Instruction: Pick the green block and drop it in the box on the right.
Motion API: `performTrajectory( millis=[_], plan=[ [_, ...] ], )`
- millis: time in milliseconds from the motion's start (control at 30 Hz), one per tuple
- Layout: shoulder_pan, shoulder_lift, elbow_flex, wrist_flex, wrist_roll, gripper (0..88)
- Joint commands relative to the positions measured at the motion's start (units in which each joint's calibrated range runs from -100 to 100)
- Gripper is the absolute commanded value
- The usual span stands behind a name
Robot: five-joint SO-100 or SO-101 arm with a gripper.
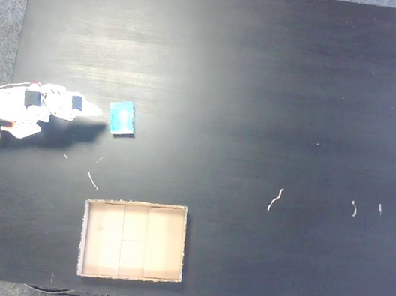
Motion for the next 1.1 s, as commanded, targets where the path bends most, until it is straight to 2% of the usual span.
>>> performTrajectory(
  millis=[0,767,833,933,1000,1067],
  plan=[
    [0.30,-0.39,1.33,0.00,-0.05,0.1],
    [-0.08,-0.39,1.33,-0.16,0.98,0.1],
    [0.76,0.12,1.33,-1.32,0.00,0.6],
    [2.91,10.53,-8.19,-3.79,-0.63,0.1],
    [4.82,26.87,-23.87,1.49,-1.27,0.8],
    [7.58,45.25,-39.19,8.26,-1.81,7.9]
  ],
)
